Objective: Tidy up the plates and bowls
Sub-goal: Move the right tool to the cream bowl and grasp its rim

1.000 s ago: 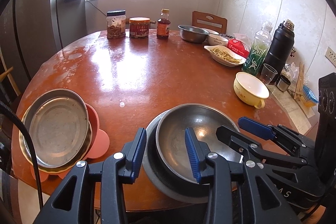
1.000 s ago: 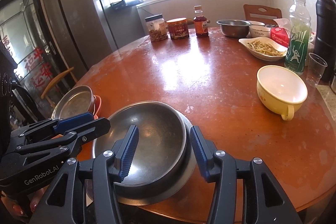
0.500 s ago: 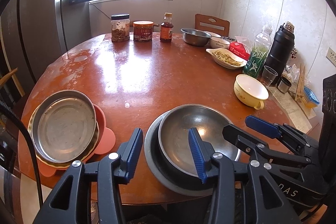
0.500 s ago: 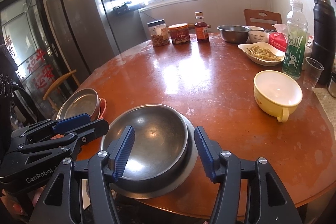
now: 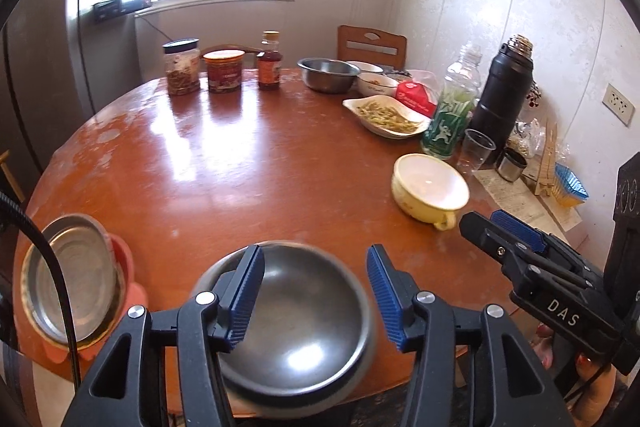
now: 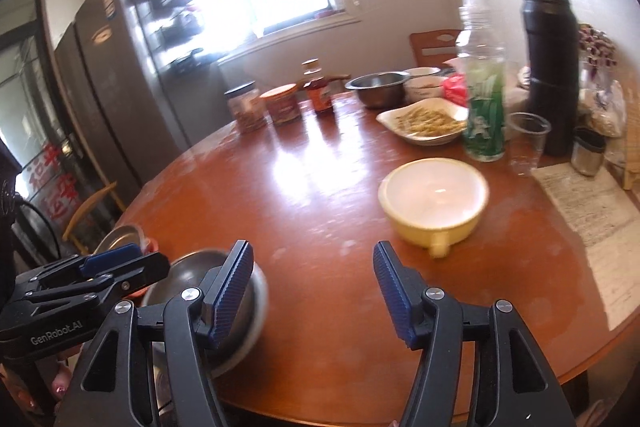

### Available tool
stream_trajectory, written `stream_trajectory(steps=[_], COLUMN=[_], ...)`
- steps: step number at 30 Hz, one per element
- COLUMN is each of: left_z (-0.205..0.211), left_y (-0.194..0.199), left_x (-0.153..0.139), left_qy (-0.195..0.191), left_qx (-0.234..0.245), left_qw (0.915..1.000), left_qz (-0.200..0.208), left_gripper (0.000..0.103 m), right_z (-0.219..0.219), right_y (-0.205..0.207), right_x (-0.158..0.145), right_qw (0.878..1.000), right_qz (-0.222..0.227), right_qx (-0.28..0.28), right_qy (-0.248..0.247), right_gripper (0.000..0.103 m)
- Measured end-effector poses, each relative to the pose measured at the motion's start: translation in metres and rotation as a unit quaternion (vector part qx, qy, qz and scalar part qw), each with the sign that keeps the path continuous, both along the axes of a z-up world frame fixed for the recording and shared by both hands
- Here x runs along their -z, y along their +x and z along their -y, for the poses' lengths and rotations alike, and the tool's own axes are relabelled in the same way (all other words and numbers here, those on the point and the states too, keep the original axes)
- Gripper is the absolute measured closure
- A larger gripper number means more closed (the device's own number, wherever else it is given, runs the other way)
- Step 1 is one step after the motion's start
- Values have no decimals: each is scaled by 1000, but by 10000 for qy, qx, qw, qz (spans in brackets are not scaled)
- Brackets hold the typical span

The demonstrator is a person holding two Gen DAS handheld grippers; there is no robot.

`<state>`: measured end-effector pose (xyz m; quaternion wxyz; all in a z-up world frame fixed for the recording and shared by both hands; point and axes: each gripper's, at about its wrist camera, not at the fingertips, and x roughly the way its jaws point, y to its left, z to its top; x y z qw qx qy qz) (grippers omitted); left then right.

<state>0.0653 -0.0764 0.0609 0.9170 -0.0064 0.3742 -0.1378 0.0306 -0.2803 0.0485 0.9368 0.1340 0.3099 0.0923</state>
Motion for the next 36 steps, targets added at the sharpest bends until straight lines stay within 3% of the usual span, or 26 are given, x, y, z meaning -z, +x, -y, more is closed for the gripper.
stream_trajectory(steps=[7,12,24,32,36], left_z=[67,108,141,148,153], left_y=[47,82,138,145,147], left_x=[8,23,62,79,89], left_qy=[-38,38,205,212,153], left_qx=[218,205,-82,-49,81], left_qw=[9992,9980,9939,9904,9876], left_qz=[-326,-602,-1080,-1362,-1558], left_gripper=[50,50,50,50,72], right_z=[64,95,118,111,107], right_y=[21,46,112,126,126], right_x=[15,36,69,78,77], right_qw=[9979,9962,9938,9944,9953], right_qz=[-266,-561,-1029,-1052,-972], right_qx=[528,654,396,66,-19], right_qy=[-262,-85,138,101,40], right_gripper=[39,39,39,66,77])
